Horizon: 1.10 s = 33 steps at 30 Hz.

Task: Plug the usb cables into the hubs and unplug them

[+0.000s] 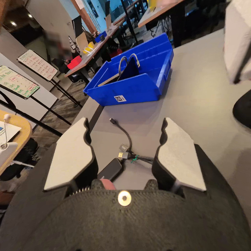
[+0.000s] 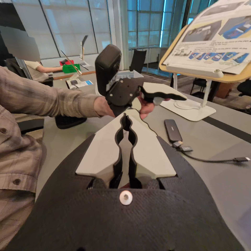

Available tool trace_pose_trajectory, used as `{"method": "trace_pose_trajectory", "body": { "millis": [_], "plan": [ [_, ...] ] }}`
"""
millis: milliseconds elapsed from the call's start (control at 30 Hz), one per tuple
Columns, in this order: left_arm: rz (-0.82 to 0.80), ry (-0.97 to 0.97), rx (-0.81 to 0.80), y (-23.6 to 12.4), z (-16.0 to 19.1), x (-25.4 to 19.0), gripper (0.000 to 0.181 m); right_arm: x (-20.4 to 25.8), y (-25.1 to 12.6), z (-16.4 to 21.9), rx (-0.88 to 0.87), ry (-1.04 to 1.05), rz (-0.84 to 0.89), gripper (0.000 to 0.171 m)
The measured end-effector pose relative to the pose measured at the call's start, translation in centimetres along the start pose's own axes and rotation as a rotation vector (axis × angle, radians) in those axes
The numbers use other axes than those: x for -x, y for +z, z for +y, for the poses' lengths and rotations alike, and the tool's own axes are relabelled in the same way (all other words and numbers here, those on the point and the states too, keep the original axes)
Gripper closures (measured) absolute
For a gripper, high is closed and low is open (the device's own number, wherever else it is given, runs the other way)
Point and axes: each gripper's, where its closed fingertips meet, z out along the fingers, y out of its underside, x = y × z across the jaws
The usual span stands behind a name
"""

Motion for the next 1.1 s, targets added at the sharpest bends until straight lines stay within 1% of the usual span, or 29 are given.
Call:
{"method": "trace_pose_trajectory", "body": {
  "millis": [67,133,200,267,300,367,433,467,500,533,567,667,700,767,833,867,933,1000,1033,1100],
  "plan": [
    [0.041,-0.041,0.018,-0.4,0.6,-0.3,0.086,-0.6,-0.7,0.8,0.03,-0.002,0.021,0.171],
    [0.054,-0.043,0.056,-0.9,1.6,0.0,0.09,-1.4,-1.2,2.2,0.109,-0.021,0.056,0.171],
    [0.06,0.011,0.085,-1.6,2.6,0.6,0.096,-1.9,-1.4,3.7,0.186,-0.059,0.085,0.171],
    [0.062,0.1,0.117,-2.1,3.7,1.0,0.096,-2.4,-1.4,5.2,0.261,-0.079,0.098,0.171],
    [0.073,0.153,0.12,-2.3,4.1,1.1,0.097,-2.6,-1.2,6.2,0.312,-0.076,0.101,0.157],
    [0.068,0.22,0.188,-2.3,5.7,1.6,0.097,-2.7,-0.5,8.2,0.413,-0.054,0.093,0.14],
    [0.134,0.28,0.213,-2.2,6.7,0.6,0.1,-2.4,0.8,10.3,0.51,-0.053,0.09,0.122],
    [0.158,0.34,0.207,-2.0,7.0,0.2,0.103,-2.3,1.4,11.3,0.557,-0.061,0.095,0.119],
    [0.219,0.412,0.203,-1.9,7.5,-0.8,0.103,-2.3,1.9,12.2,0.599,-0.066,0.095,0.117],
    [0.235,0.475,0.202,-1.5,7.9,-1.1,0.104,-2.3,2.4,12.9,0.624,-0.062,0.095,0.114],
    [0.242,0.552,0.215,-0.9,8.5,-1.2,0.106,-2.4,2.7,13.2,0.628,-0.048,0.095,0.114],
    [0.372,0.813,0.191,0.3,10.3,-2.9,0.108,-2.7,3.1,13.2,0.61,-0.015,0.103,0.121],
    [0.442,0.875,0.173,0.5,10.8,-3.7,0.115,-2.8,2.9,13.1,0.598,-0.009,0.108,0.123],
    [0.523,0.957,0.13,1.1,10.6,-4.3,0.124,-2.9,2.5,12.9,0.583,0.0,0.113,0.126],
    [0.623,0.936,0.168,1.6,10.8,-4.4,0.125,-3.0,2.1,12.7,0.568,0.003,0.117,0.129],
    [0.683,0.92,0.188,1.6,11.1,-4.6,0.131,-3.0,1.9,12.5,0.555,0.01,0.114,0.131],
    [0.792,0.869,0.238,1.8,11.4,-4.9,0.137,-2.8,1.8,12.2,0.527,0.029,0.097,0.133],
    [0.882,0.824,0.313,2.1,11.9,-5.0,0.151,-2.8,1.7,11.9,0.506,0.039,0.081,0.135],
    [0.917,0.801,0.339,2.4,12.1,-5.2,0.162,-2.9,1.6,11.9,0.502,0.039,0.08,0.137],
    [0.941,0.75,0.358,3.1,11.9,-5.3,0.167,-3.2,1.4,11.7,0.487,0.038,0.086,0.14]
  ]
}}
